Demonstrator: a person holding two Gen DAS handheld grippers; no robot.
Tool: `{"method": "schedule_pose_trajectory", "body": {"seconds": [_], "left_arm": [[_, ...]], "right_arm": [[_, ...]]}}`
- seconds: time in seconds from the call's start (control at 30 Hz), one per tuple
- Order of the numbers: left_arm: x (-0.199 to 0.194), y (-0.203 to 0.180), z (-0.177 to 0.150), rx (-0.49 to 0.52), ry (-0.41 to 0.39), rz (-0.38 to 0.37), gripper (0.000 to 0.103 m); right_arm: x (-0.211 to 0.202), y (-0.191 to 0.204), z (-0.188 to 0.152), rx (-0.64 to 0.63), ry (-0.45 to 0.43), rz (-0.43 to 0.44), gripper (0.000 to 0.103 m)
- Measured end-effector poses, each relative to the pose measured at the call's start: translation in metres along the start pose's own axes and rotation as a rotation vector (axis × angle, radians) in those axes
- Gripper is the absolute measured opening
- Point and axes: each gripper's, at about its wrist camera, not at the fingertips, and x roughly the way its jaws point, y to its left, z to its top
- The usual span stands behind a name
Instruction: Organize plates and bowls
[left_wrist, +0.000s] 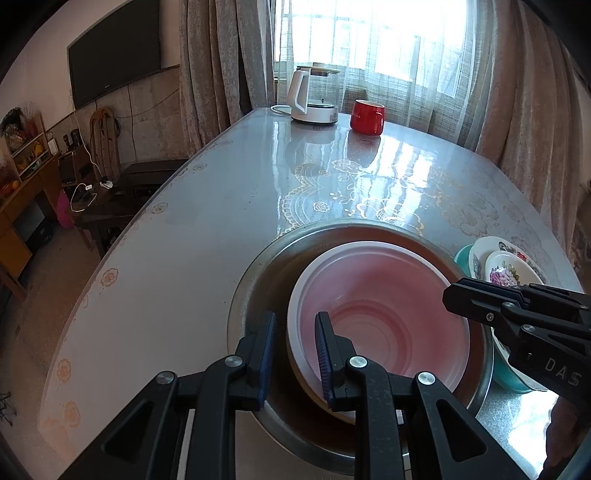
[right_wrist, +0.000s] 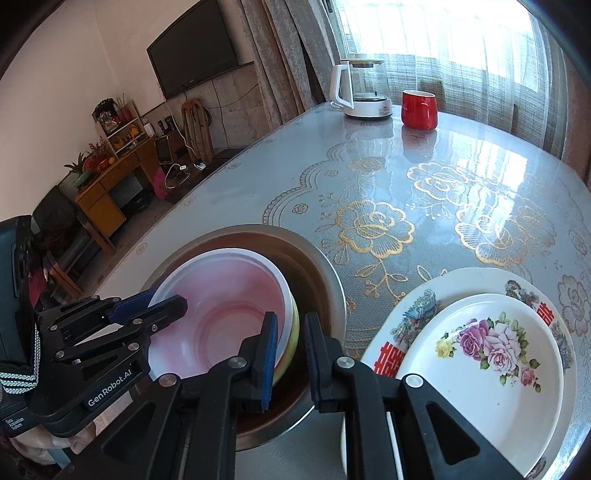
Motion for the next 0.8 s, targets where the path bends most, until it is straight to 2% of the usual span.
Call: {"method": "schedule_pose_trajectory", "body": {"seconds": [0.37, 0.5, 0.73, 0.8], "left_arm": [[-0.02, -0.003, -0.004, 0.01, -0.052, -0.003, 0.025], [-0.026, 0.002, -0.007, -0.014, -0.059, -0.019, 0.03], [-0.028, 0.015, -0.014, -0.055, -0.052, -0.03, 0.031], [-0.029, 0.019, -0.016, -0.073, -0.055, -0.033, 0.034]], "right_arm": [[-0.023, -0.001, -0.009, 0.027, -0.05, 0.034, 0.018], [-0.025, -0.007, -0.011, 0.046, -0.05, 0.036, 0.019], [-0.025, -0.019, -0.016, 0.087, -0.044, 0.038, 0.021], [-0.024, -0.023, -0.018, 0.109, -0.039, 0.054, 0.024]]}}
